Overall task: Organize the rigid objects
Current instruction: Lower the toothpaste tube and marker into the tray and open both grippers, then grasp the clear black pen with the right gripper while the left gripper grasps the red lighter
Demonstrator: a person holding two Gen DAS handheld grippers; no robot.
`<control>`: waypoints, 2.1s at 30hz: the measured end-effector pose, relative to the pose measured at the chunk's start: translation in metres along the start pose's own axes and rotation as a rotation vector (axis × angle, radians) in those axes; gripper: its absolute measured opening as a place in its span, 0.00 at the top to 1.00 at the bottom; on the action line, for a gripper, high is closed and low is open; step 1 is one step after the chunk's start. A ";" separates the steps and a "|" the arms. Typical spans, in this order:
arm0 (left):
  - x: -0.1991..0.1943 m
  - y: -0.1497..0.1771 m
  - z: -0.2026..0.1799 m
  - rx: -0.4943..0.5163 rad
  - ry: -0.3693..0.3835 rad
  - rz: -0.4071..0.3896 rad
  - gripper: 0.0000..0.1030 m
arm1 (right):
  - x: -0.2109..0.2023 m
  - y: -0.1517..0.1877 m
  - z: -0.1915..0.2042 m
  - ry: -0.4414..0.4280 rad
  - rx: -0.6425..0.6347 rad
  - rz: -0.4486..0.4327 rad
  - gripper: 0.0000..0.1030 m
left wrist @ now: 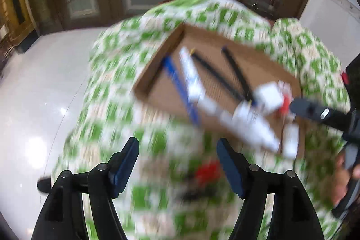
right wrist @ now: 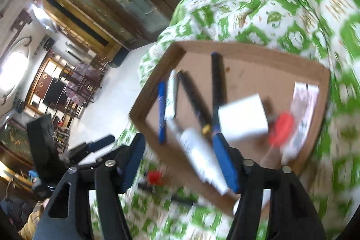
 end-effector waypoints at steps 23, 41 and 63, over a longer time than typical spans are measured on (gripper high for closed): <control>0.004 0.069 0.041 -0.206 -0.102 0.034 0.27 | 0.075 0.111 0.047 0.221 -0.552 0.300 0.43; 0.014 0.049 0.009 -0.039 -0.082 0.028 0.27 | 0.005 0.164 -0.005 0.035 0.111 0.447 0.89; 0.053 0.047 -0.061 0.302 0.019 0.190 0.76 | 0.033 0.145 -0.017 0.115 0.130 0.421 0.89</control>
Point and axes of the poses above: each gripper's, at about its wrist camera, not at the fingertips, and x roughly the way its jaws point, z to its left, y to its underside, the point moved 8 cm from there along x, roughly the way its jaws point, and after that the axes turned 3 degrees about -y, right-handed, at the moved point
